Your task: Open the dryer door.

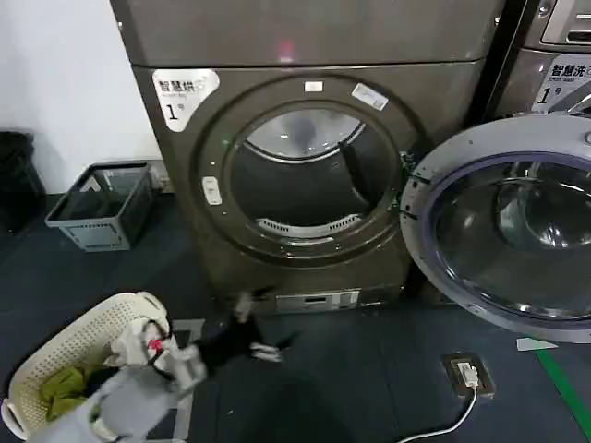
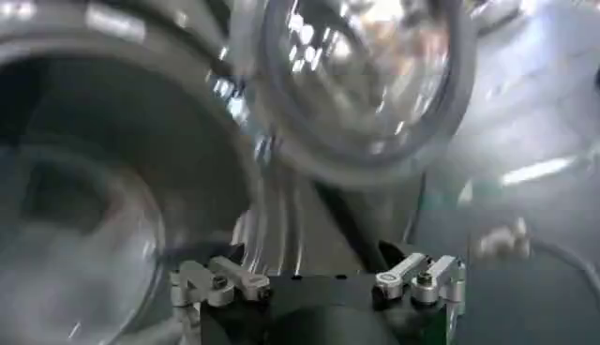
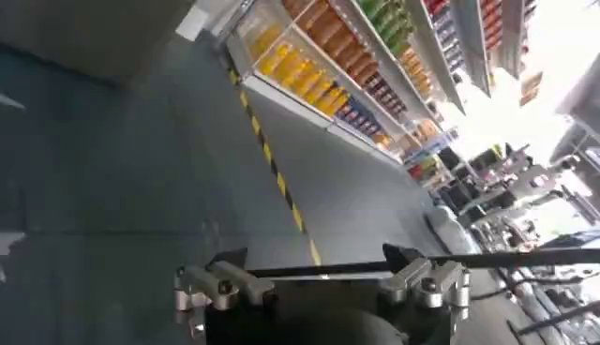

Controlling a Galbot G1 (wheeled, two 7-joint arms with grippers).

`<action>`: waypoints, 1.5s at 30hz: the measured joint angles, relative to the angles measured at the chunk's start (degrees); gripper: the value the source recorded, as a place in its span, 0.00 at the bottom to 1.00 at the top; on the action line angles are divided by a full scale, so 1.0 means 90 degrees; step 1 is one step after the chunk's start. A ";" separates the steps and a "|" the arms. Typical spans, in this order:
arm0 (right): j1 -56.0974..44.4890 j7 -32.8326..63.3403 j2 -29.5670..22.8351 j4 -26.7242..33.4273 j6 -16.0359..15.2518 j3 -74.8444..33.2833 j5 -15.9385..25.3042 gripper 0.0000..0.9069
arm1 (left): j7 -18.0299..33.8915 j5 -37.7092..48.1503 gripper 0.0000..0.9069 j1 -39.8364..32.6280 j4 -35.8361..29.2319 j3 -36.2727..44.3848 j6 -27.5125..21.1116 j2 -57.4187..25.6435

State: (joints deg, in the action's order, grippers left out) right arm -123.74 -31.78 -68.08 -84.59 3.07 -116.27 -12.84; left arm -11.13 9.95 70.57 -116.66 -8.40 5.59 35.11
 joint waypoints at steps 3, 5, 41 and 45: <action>0.0051 -0.0020 0.0029 -0.0006 0.0000 0.0002 0.0009 1.00 | -0.0070 0.0115 1.00 0.0533 0.0122 -0.0531 -0.0048 -0.0098; 0.0063 -0.0029 0.0056 0.0010 0.0008 -0.0002 0.0014 1.00 | -0.0099 0.0227 1.00 0.0846 0.0210 -0.0847 -0.0199 -0.0140; 0.0345 -0.0140 -0.0353 0.0087 0.0256 -0.0072 0.0292 1.00 | 0.3703 0.8216 1.00 0.3740 0.0480 -0.5769 -0.5316 -0.0019; 0.0357 -0.0145 -0.0373 0.0070 0.0260 -0.0070 0.0321 1.00 | 0.4131 0.8974 1.00 0.3856 0.0497 -0.5806 -0.5316 -0.0090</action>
State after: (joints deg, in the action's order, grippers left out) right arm -120.53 -33.08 -71.43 -83.96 5.41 -116.90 -9.96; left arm 26.05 90.72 105.28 -112.19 -60.66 -42.25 34.30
